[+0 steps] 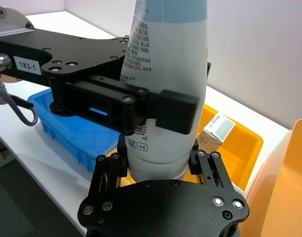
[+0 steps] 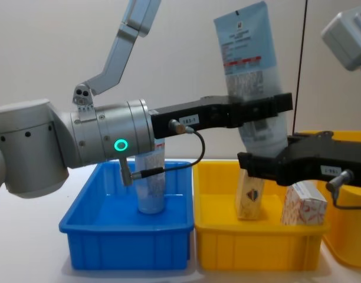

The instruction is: Bimanual collaborative sorting of washing and personal care products

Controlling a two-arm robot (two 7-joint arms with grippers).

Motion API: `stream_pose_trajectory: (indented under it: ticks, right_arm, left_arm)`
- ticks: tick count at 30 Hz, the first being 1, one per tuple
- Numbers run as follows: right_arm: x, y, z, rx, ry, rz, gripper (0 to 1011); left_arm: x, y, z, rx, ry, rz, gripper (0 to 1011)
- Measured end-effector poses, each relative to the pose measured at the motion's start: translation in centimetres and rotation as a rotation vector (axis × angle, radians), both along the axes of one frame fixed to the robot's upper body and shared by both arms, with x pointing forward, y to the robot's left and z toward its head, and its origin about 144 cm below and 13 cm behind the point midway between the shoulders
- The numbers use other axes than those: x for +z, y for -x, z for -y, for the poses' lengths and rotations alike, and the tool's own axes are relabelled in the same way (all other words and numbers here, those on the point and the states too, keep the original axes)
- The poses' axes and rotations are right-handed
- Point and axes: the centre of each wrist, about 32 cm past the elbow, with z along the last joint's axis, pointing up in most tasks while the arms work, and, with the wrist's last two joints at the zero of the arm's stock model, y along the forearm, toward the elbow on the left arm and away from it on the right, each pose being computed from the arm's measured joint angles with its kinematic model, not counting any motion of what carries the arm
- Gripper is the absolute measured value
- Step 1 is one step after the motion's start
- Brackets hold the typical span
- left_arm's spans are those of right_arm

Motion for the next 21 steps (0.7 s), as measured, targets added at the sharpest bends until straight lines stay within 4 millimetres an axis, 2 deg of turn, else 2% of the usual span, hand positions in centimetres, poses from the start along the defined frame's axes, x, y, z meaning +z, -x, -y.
stream_pose_trajectory:
  ticks: [11,21]
  right_arm:
    - [0.2,0.4,0.6,-0.064,-0.036,0.033,635]
    - [0.9,0.7,2.3,-0.174,-0.071,0.089,634]
  left_arm:
    - [0.0,0.0,0.0,0.0,0.0,0.0,998]
    - [0.0,0.0,0.0,0.0,0.0,0.0,1001]
